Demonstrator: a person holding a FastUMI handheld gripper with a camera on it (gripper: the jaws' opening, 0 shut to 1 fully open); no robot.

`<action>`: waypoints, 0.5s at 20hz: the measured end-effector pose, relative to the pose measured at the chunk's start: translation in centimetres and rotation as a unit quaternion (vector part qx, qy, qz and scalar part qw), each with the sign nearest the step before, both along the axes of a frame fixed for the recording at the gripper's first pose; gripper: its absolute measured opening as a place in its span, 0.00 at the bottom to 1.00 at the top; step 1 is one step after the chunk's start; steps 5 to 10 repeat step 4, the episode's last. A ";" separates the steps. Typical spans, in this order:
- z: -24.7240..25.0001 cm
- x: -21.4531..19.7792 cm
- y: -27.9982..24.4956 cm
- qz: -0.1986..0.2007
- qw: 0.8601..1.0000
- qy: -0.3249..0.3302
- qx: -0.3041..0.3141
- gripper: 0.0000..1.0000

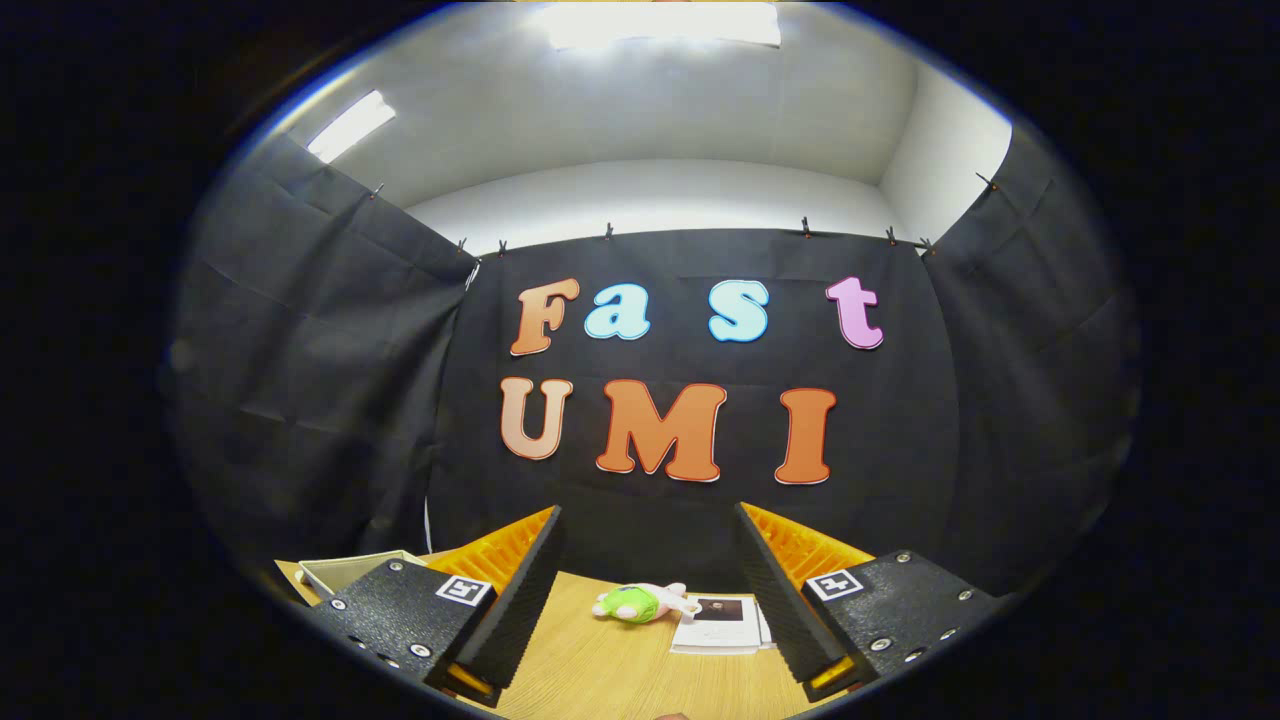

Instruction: Open the storage box then place both shoes into the box .Put the left shoe in first, then the right shoe, with the right side of both shoes facing outward in a uniform manner.

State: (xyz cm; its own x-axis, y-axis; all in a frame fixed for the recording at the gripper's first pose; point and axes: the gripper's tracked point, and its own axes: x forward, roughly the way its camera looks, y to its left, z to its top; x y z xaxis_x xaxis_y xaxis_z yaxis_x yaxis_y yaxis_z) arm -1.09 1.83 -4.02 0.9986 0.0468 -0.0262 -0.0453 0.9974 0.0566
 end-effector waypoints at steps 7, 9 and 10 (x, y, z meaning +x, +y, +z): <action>-0.3 -0.1 -0.2 0.002 1.000 0.005 0.022 0.98; -0.3 -0.1 -0.2 0.002 1.000 0.005 0.022 0.98; -0.3 -0.1 -0.2 0.002 1.000 0.005 0.022 0.98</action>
